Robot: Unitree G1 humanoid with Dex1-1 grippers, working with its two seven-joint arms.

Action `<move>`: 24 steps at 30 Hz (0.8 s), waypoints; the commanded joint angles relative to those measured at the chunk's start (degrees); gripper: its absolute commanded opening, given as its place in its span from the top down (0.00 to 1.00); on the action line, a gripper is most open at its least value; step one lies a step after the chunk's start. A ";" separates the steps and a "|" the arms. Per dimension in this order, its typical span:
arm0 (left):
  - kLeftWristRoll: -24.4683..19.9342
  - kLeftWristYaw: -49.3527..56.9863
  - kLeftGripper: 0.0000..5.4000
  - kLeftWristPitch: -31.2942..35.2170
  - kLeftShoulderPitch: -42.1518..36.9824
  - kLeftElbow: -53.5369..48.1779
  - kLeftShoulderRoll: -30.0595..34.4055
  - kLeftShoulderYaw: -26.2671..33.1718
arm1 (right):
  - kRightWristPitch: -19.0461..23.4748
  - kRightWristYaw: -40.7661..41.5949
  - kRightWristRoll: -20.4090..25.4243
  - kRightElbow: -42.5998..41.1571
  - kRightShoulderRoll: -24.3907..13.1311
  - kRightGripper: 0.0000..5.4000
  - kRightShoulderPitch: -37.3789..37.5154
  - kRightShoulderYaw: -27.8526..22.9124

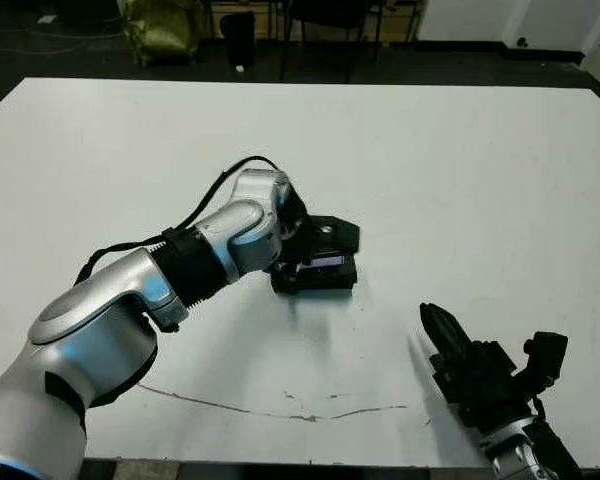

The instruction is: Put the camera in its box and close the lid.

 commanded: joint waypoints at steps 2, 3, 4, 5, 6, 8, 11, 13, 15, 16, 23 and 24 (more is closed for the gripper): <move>-3.24 -2.63 0.06 -5.70 7.67 -1.96 -2.53 -2.31 | 0.04 0.32 -0.45 0.68 -0.14 1.00 1.83 -0.22; -3.30 -2.93 0.02 -6.15 7.86 -2.03 -2.52 -2.05 | 0.31 -0.01 -0.36 0.36 -0.04 1.00 1.90 -0.21; -3.37 -2.74 0.00 -5.73 8.29 -2.15 -2.64 -1.54 | 0.74 -0.55 -0.46 -0.25 -0.05 1.00 2.03 -0.13; -3.03 -2.50 0.00 -5.94 8.51 -2.39 -2.58 -1.44 | 1.23 -1.26 -0.53 -0.87 0.02 1.00 2.18 -0.08; -2.84 -2.36 0.00 -6.33 8.69 -2.31 -2.59 -1.31 | 1.53 -1.90 -0.69 -1.41 0.12 1.00 2.33 0.02; -2.19 -2.00 0.00 -6.44 8.82 -2.21 -2.71 -1.34 | 2.33 -3.25 -0.89 -2.36 0.24 1.00 2.54 0.25; -2.45 -2.43 0.00 -6.91 9.15 -2.84 -2.37 -0.95 | 3.05 -3.95 -0.78 -3.13 0.02 1.00 2.70 0.46; -2.26 -2.25 0.00 -4.01 9.56 -3.21 -2.69 -0.65 | 2.47 -3.53 -0.81 -2.91 0.05 1.00 2.70 0.56; -2.04 -1.83 0.00 -2.59 9.86 -3.39 -3.01 -0.58 | 1.68 -2.89 -1.14 -2.39 -0.06 1.00 2.62 0.64; -1.92 -1.30 0.00 -2.45 10.09 -3.61 -3.03 -0.48 | 1.14 -2.37 -1.44 -2.02 -0.22 1.00 2.54 0.66; -3.17 5.53 0.00 -3.84 13.23 -3.58 -3.85 5.01 | 0.33 -1.06 -1.31 -0.04 0.13 1.00 1.78 0.12; -2.82 6.71 0.00 -3.85 13.41 -3.74 -3.85 5.38 | 0.41 -0.91 -1.27 0.23 0.03 1.00 1.63 0.05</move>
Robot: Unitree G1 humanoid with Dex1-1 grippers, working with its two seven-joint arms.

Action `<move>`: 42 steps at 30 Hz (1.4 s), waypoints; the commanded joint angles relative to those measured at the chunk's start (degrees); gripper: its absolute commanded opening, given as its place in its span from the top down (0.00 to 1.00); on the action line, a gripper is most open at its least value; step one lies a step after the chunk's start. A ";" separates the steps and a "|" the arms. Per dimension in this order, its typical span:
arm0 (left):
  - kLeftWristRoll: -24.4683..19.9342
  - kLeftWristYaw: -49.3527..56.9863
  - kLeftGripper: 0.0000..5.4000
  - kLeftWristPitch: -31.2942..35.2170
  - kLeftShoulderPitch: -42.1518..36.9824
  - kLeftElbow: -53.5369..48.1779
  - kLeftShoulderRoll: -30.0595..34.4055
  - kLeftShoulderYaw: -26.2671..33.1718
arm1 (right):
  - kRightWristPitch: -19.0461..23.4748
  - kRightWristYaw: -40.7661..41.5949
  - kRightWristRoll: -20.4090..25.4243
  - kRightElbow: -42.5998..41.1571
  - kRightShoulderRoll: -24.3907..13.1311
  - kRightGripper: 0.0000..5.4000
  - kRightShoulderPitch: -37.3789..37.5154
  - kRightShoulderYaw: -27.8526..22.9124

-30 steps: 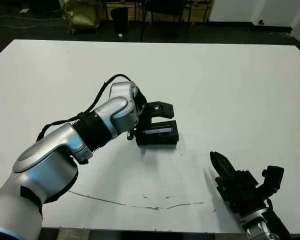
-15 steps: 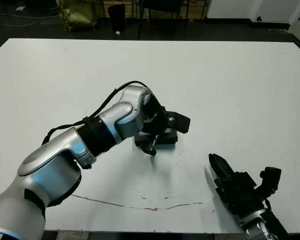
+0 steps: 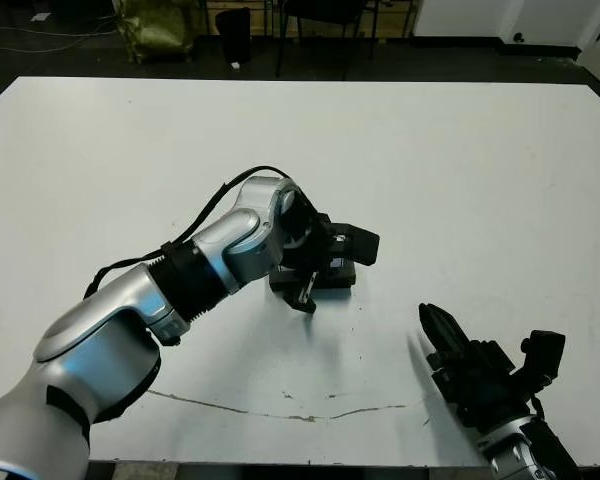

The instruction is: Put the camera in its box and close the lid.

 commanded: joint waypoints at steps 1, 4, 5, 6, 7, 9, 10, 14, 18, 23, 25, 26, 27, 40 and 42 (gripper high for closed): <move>-0.76 2.39 0.00 -1.32 6.03 1.07 -2.61 -2.56 | -0.07 0.58 -0.31 1.75 -0.23 1.00 1.48 -0.57; -0.08 4.63 0.00 0.22 6.55 0.27 -2.59 -2.19 | 0.62 0.07 -0.77 0.75 -0.62 1.00 1.62 -0.50; 0.29 5.23 0.00 0.79 6.66 -0.02 -2.54 -2.35 | 1.10 -0.28 -0.59 0.34 -0.60 1.00 1.72 -0.58; 1.03 5.80 0.00 1.34 6.65 -0.40 -2.40 -2.87 | 1.76 -0.82 -0.33 -0.14 -0.52 1.00 1.82 -0.67; 1.64 6.27 0.00 1.69 6.64 -0.65 -2.24 -3.39 | 2.49 -1.65 -0.34 -0.85 -0.44 1.00 1.98 -0.66; 2.57 7.09 0.00 1.87 6.67 -0.95 -1.99 -4.27 | 4.32 -3.17 0.22 -2.35 -0.30 1.00 2.16 -0.74; 2.80 7.42 0.00 1.62 6.76 -0.80 -1.93 -4.47 | 4.93 -3.69 0.60 -2.84 -0.14 1.00 2.22 -0.78; 2.98 8.19 0.00 0.62 7.00 -0.18 -1.83 -4.61 | 6.37 -4.61 1.48 -3.74 0.03 1.00 2.10 -0.99; 1.89 7.97 0.00 0.38 7.22 0.26 -2.07 -3.74 | 8.16 -6.26 1.28 -5.56 -0.30 1.00 2.00 -0.74; -0.99 7.66 0.00 -0.84 8.20 1.27 -2.70 -1.55 | 6.59 -4.02 2.14 -3.36 -0.19 1.00 1.72 -1.44; -1.10 8.39 0.00 -1.18 8.63 1.90 -2.87 -1.27 | 5.41 -2.96 1.66 -2.49 -0.30 1.00 1.64 -1.52; -1.19 9.09 0.00 -1.95 9.11 2.34 -2.84 -0.98 | 5.09 -2.63 1.55 -2.12 -0.33 1.00 1.62 -1.62; -1.28 9.69 0.00 -2.66 9.55 2.67 -2.72 -0.75 | 5.04 -2.49 1.54 -1.92 -0.36 1.00 1.59 -1.73; -5.94 11.11 0.00 -7.10 10.70 8.62 -4.87 2.28 | 7.70 -5.10 2.98 -5.32 -0.68 1.00 1.28 -2.63; -7.06 11.56 0.00 -7.72 11.08 10.53 -5.80 3.04 | 7.30 -5.11 2.63 -6.13 -0.90 1.00 1.51 -2.83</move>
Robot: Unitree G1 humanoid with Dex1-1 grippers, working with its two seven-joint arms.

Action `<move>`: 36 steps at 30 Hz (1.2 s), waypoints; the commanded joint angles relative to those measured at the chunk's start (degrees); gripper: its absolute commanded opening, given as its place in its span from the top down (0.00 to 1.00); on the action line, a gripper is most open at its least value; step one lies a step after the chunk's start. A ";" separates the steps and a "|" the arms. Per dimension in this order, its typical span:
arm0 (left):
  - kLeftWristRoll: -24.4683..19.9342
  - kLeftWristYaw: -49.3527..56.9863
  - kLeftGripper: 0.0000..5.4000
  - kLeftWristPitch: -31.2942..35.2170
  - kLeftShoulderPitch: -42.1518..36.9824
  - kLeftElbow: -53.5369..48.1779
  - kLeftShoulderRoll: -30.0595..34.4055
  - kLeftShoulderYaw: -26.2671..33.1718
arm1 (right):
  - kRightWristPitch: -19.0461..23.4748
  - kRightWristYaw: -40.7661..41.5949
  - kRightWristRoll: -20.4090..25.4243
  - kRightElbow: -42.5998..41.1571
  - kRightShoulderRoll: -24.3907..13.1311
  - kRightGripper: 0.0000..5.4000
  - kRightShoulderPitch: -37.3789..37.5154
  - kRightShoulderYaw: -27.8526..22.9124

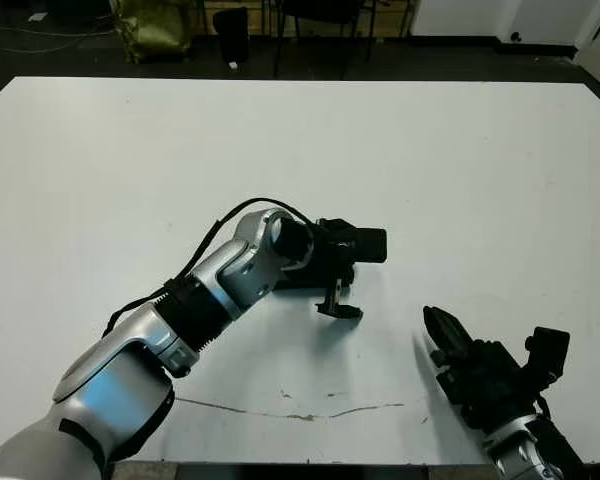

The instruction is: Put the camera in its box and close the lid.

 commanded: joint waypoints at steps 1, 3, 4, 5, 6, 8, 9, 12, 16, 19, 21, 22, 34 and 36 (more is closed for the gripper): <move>-0.08 0.31 0.00 -0.13 5.32 6.10 -1.38 -1.94 | 0.31 -0.28 -0.07 -1.40 -0.71 1.00 1.88 -0.98; -0.50 1.57 0.00 -1.62 5.98 8.12 -1.98 -1.38 | 1.13 -0.80 0.33 -2.77 -0.95 1.00 2.12 -1.54; -0.62 2.10 0.00 -2.13 6.22 8.99 -2.26 -1.19 | 1.86 -1.36 0.49 -3.72 -1.09 1.00 2.22 -1.75; -0.72 2.71 0.00 -2.38 6.58 9.57 -2.50 -0.96 | 2.55 -1.93 0.76 -4.71 -1.18 1.00 2.33 -1.92; -1.02 3.26 0.00 -2.78 7.15 10.01 -2.63 -0.62 | 2.96 -2.22 1.31 -5.35 -1.14 1.00 2.40 -2.20; -1.79 4.15 0.00 -2.62 8.01 11.11 -3.11 0.16 | 3.40 -2.16 2.50 -5.65 -1.16 1.00 2.36 -2.89; -2.33 4.96 0.00 -1.73 8.55 11.66 -3.56 0.75 | 3.48 -2.08 2.81 -5.51 -1.25 1.00 2.28 -3.22; -5.17 6.96 0.00 2.83 10.75 12.68 -5.31 3.81 | 3.85 -1.99 3.56 -5.36 -1.65 1.00 2.09 -4.03; -6.38 8.37 0.00 -0.27 13.29 14.92 -5.66 5.58 | 3.85 -1.36 4.23 -5.56 -1.94 1.00 1.66 -4.32; -7.25 9.18 0.00 -0.85 14.00 17.49 -6.02 7.29 | 4.15 -1.47 5.57 -7.20 -2.01 1.00 1.53 -4.21; -8.97 8.91 0.00 -1.06 14.63 18.28 -6.08 9.24 | 4.56 -2.15 5.60 -7.98 -2.20 1.00 1.40 -4.02; -9.70 8.85 0.00 -0.88 14.82 18.42 -6.15 10.06 | 4.84 -2.51 5.56 -8.22 -2.32 1.00 1.31 -4.01; -16.07 9.86 0.00 5.16 14.83 11.31 -3.76 17.70 | 6.44 -3.36 7.26 -8.66 -2.57 1.00 -0.10 -5.36; -17.35 9.00 0.00 6.59 15.67 6.84 -2.06 18.40 | 6.18 -3.20 7.55 -8.70 -2.52 1.00 -0.31 -5.48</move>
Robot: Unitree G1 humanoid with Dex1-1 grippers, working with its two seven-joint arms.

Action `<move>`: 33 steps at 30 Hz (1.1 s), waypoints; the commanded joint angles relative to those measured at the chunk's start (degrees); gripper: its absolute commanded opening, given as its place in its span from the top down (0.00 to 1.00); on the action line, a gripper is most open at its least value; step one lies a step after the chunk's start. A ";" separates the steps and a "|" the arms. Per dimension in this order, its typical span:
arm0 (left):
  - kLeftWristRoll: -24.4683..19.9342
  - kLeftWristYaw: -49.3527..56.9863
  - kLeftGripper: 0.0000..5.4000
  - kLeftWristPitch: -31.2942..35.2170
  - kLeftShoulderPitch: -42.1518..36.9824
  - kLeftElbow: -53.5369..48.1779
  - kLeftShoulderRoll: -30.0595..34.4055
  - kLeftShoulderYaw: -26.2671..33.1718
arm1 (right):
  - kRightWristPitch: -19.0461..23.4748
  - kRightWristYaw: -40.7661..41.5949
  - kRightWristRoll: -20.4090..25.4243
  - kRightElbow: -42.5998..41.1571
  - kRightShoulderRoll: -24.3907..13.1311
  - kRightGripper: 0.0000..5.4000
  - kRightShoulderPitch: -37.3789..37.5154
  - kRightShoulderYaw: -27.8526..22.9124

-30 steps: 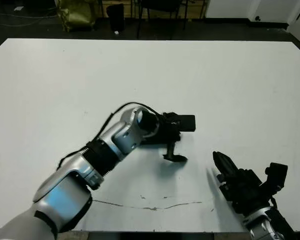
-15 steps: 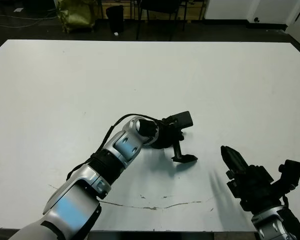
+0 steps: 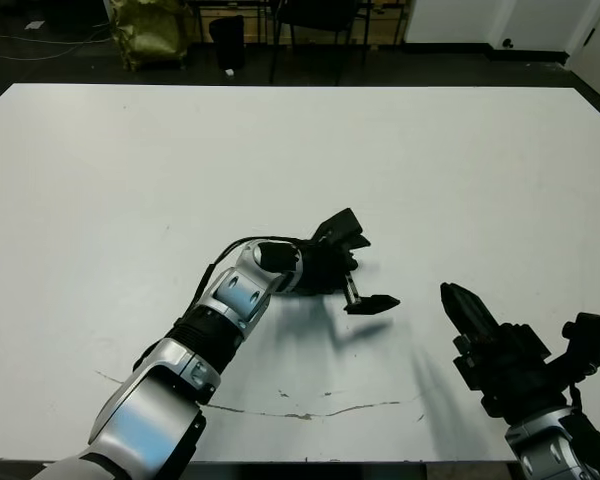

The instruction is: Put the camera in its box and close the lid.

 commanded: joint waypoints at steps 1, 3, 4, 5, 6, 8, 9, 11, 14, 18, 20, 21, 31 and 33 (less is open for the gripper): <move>-0.26 -0.84 0.00 7.46 6.62 -2.86 5.79 0.68 | 0.82 -0.19 0.80 -0.12 -1.35 1.00 1.20 -0.54; -2.54 -1.13 0.00 9.14 7.72 -6.97 6.89 2.33 | 0.37 0.23 0.89 0.16 -1.53 1.00 0.93 -0.78; -3.91 -1.44 0.00 9.44 8.30 -8.76 7.40 3.32 | 0.32 0.12 0.71 0.13 -1.61 1.00 0.81 -0.88; -5.11 -1.72 0.00 9.16 8.92 -10.39 7.96 4.27 | 0.17 0.28 0.74 0.24 -1.68 1.00 0.66 -1.04; -6.20 -1.75 0.00 8.80 9.51 -11.75 8.46 5.25 | 0.13 0.39 0.92 0.33 -1.75 1.00 0.48 -1.24; -8.07 -0.96 0.00 9.02 10.32 -13.74 8.93 7.26 | -0.04 0.98 1.51 0.80 -1.83 1.00 0.02 -1.75; -8.65 0.13 0.00 9.53 10.67 -14.98 9.10 8.27 | -0.05 1.20 1.79 1.01 -1.88 1.00 -0.27 -2.02; -9.08 3.14 0.00 9.33 11.54 -18.34 9.48 10.35 | -0.59 2.24 2.64 1.69 -1.85 1.00 -0.83 -2.47; -8.96 8.26 0.00 6.61 12.77 -22.69 9.20 13.28 | -0.31 1.46 2.81 2.24 -2.06 1.00 -1.38 -2.95; -10.31 15.94 0.00 4.49 14.63 -28.74 7.58 17.99 | 0.52 -1.24 0.04 2.99 -2.98 1.00 -2.45 -3.04; -10.88 18.71 0.00 3.21 15.51 -31.88 7.48 19.85 | 0.84 -2.42 -0.20 3.57 -2.83 1.00 -3.26 -3.11; -11.38 19.94 0.00 2.54 15.93 -33.54 7.48 20.97 | 0.88 -2.99 -0.43 3.86 -2.75 1.00 -3.95 -2.99; -7.21 37.33 0.08 -2.26 24.40 -48.64 7.73 27.14 | -7.75 4.80 -2.77 17.37 -2.16 1.00 -13.36 -3.53; -2.55 40.49 0.16 -4.87 27.79 -49.47 8.30 26.71 | -7.45 3.33 -3.47 17.75 -1.85 1.00 -14.75 -3.44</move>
